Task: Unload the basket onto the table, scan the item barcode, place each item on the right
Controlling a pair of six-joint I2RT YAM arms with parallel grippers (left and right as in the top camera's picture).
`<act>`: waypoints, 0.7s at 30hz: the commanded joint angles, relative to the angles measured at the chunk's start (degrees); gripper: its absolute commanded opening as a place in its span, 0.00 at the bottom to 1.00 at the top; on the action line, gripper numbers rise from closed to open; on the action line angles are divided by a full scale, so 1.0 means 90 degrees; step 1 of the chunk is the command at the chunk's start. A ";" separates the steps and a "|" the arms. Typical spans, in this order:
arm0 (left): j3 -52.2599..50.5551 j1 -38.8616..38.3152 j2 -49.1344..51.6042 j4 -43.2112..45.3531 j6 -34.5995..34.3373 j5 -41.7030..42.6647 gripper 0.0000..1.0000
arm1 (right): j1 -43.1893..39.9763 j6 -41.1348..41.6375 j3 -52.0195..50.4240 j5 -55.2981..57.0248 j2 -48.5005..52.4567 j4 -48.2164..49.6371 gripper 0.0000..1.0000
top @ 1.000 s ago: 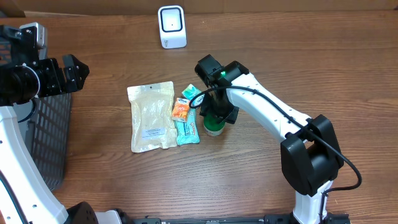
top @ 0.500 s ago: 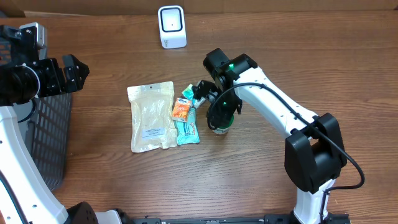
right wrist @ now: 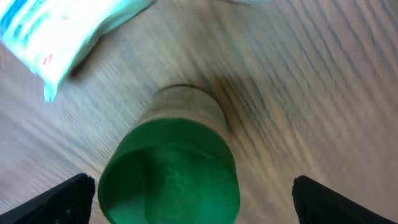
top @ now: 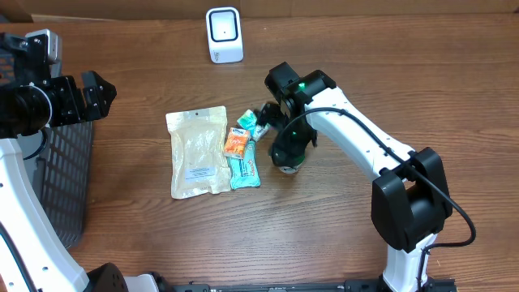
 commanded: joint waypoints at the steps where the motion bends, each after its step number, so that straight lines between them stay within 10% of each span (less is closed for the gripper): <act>1: 0.0039 0.0010 -0.0131 0.0019 0.0168 0.0092 1.00 | -0.0070 0.2688 0.0199 -0.0070 -0.0124 -0.0034 1.00; 21: 0.0036 0.0010 -0.0131 0.0019 0.0168 0.0092 1.00 | -0.0223 0.5357 0.0967 -0.0440 -0.1889 -0.0214 1.00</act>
